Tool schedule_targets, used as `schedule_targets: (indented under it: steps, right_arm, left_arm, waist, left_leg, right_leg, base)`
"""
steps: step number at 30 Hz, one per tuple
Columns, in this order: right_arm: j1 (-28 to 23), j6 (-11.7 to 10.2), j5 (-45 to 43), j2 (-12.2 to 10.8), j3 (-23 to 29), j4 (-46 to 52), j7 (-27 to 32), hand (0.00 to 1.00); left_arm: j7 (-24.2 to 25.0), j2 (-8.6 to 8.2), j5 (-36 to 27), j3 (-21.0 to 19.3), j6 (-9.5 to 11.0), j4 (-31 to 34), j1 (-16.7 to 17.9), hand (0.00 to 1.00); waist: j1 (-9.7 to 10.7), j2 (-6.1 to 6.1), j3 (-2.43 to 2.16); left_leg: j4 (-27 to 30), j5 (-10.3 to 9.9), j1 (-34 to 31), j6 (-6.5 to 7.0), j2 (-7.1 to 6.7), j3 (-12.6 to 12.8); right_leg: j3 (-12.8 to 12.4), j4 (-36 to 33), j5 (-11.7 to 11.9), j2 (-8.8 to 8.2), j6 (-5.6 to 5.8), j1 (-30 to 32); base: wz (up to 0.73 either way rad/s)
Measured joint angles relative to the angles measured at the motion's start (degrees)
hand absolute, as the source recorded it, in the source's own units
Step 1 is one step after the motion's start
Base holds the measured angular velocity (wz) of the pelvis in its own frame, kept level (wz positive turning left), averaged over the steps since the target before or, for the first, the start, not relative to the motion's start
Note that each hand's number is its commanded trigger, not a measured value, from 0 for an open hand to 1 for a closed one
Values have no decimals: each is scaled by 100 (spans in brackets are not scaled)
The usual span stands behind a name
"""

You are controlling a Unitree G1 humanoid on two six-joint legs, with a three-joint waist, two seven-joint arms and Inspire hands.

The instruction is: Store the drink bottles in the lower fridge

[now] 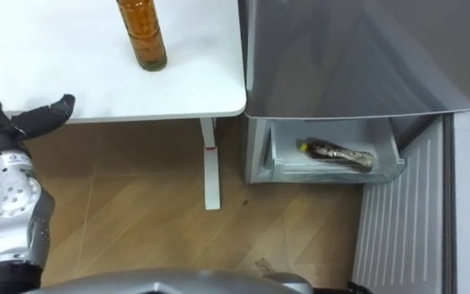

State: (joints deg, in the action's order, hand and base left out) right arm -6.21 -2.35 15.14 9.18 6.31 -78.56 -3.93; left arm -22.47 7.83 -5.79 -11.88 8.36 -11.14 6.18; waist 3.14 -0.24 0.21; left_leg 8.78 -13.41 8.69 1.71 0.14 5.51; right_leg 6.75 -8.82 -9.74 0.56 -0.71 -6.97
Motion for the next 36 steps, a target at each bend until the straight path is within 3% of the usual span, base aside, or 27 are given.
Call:
schedule_targets:
  steps: [3, 7, 12, 15, 19, 24, 26, 30, 36]
  right_arm:
    - [8, -6, -3, -1, 7, 2, -5, 0]
    - [53, -8, -2, -1, 52, 2, -51, 0]
    - [42, -3, 32, 3, 66, 1, -46, 0]
    - [63, 5, -21, 39, 130, 3, -57, 0]
    - [36, 79, -77, 44, 200, 27, -52, 0]
    - [-37, 146, -290, 64, 470, 54, -44, 0]
    - [-58, 272, -402, 98, 508, 53, -60, 0]
    - [-85, 482, -705, 139, 532, 34, -74, 0]
    - [-152, 842, -1150, 184, 746, 58, -49, 0]
  left_arm:
    - [118, 3, 18, 33, 0, 15, -73, 0]
    - [358, 3, 7, 106, -9, 13, -196, 0]
    - [453, 108, -21, 294, -28, 5, -276, 0]
    - [607, 281, -156, 315, -179, 11, -406, 0]
    - [948, 543, -524, 298, -252, 2, -833, 0]
    - [1217, 650, -1290, 254, -477, -137, -1135, 0]
    - [1325, 653, -1526, 253, -669, -136, -1212, 0]
    - [1533, 712, -1643, 240, -852, -165, -1372, 0]
    - [1768, 809, -2340, -121, -1323, -366, -1671, 0]
  waist:
    - [53, 14, 5]
    - [151, 44, 49]
    - [225, 88, 67]
    - [301, 133, 68]
    - [315, 170, 60]
    - [465, 217, 35]
    - [513, 237, 22]
    - [604, 246, 21]
    - [620, 263, 11]
  left_leg:
    - [15, 0, 6, 0, -4, -49]
    - [27, 0, 8, -1, 1, -86]
    - [-9, -5, 0, -9, 17, -88]
    - [20, -4, -26, -10, 18, -89]
    - [45, -3, -9, -9, 8, -88]
    - [42, -3, 12, -9, 21, 5]
    - [44, -3, 10, -9, 27, 48]
    - [48, -4, 29, -9, 42, 72]
    - [-5, -4, 119, -8, 45, 248]
  right_leg:
    - [-10, 2, 1, 7, -2, -14]
    - [-34, 1, 12, 20, -19, -11]
    - [-58, 2, 22, 46, -36, 10]
    - [-99, -3, 24, 52, -39, 40]
    - [-195, -23, 24, 56, -39, 50]
    - [-205, -85, 23, 55, -38, 84]
    - [-231, -96, 24, 58, -39, 101]
    - [-259, -129, 27, 61, -44, 104]
    - [-496, -195, 27, 109, -45, 145]
  base:
    - [0]
    - [-3]
    - [-1]
    - [-4]
    - [-11]
    - [-5]
    - [-7]
    - [-3]
    - [-17]
